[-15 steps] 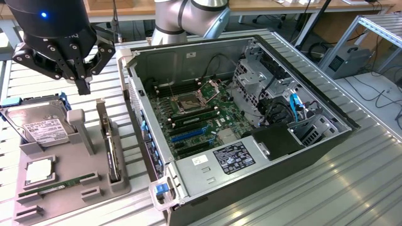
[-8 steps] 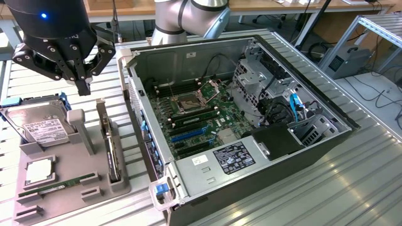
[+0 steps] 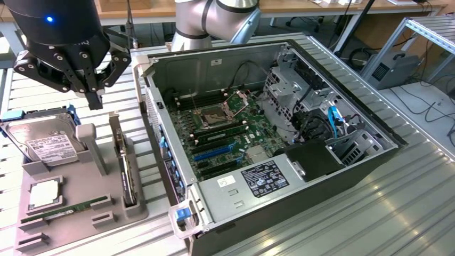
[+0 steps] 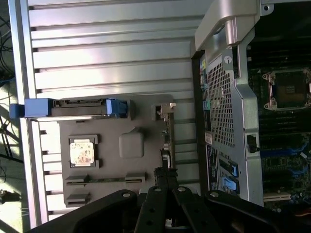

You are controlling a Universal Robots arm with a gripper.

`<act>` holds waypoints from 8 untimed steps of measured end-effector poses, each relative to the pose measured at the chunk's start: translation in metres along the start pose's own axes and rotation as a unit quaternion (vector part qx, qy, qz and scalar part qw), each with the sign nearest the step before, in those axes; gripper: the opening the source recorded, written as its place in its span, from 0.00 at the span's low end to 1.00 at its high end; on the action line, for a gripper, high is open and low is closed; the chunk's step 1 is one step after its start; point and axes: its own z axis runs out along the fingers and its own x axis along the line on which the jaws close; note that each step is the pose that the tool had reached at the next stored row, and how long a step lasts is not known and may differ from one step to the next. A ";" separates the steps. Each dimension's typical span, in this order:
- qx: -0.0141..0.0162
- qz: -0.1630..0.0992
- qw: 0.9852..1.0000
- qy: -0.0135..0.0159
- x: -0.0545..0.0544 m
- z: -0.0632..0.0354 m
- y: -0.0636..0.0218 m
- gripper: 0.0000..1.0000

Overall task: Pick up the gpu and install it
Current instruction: 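Reach for the gpu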

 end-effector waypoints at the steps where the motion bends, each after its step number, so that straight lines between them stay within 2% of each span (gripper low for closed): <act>1: 0.000 0.000 1.000 0.000 0.000 0.0000 -0.0004 0.11; 8: 0.000 0.000 1.000 0.000 0.000 -0.0001 -0.0029 0.11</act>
